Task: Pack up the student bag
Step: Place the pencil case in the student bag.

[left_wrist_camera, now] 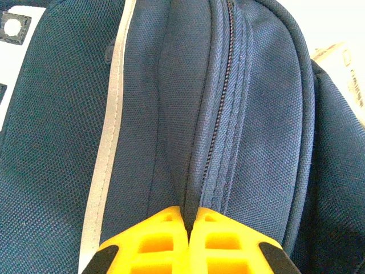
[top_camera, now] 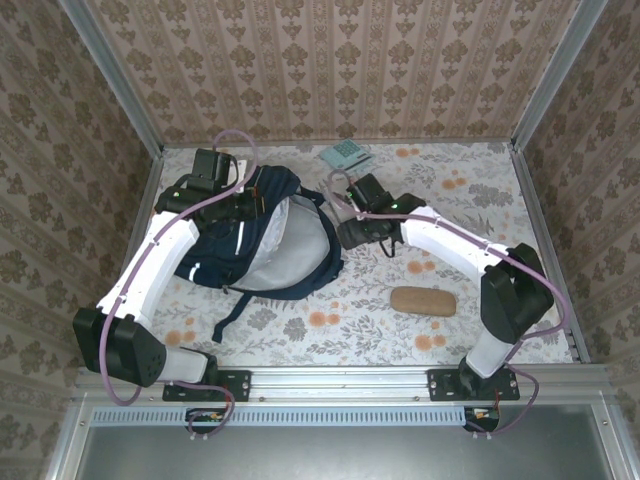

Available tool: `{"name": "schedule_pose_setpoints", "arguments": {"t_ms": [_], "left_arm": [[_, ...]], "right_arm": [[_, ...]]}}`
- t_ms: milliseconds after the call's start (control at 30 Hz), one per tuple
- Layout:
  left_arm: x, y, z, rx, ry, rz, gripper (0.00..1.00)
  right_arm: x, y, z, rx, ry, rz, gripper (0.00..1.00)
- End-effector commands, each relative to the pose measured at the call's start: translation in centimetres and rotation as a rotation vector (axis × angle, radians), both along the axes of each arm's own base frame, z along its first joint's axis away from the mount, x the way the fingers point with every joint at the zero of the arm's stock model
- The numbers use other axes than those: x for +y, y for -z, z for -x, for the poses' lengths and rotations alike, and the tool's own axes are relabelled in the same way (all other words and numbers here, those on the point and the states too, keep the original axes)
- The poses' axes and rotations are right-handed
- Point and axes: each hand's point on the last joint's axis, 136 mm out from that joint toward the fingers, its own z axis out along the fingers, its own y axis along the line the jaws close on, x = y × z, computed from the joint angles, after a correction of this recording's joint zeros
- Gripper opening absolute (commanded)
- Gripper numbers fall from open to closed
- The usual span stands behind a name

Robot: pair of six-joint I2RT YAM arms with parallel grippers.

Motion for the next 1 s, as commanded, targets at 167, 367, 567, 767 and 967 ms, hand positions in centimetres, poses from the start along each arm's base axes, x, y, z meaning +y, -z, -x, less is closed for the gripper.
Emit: {"name": "schedule_pose_setpoints", "arguments": {"t_ms": [167, 367, 567, 767, 967], "left_arm": [[-0.8, -5.6, -1.6, -0.149, 0.004, 0.100, 0.01], [-0.9, -6.3, -1.5, -0.165, 0.001, 0.123, 0.01], [-1.0, -6.7, -1.4, -0.166, 0.009, 0.139, 0.00], [-0.8, -6.8, -1.0, -0.165, 0.012, 0.131, 0.00], [-0.8, -6.5, -0.9, -0.162, 0.013, 0.137, 0.00]], "right_arm": [[8.3, -0.3, 0.5, -0.013, -0.144, -0.073, 0.83], [11.4, 1.5, 0.3, 0.019, -0.236, -0.107, 0.83], [13.1, 4.3, -1.1, 0.011, -0.314, -0.072, 0.83], [13.2, 6.1, -1.6, -0.013, -0.411, 0.022, 0.83], [14.4, 4.6, -0.2, -0.040, -0.492, -0.017, 0.83]]}}
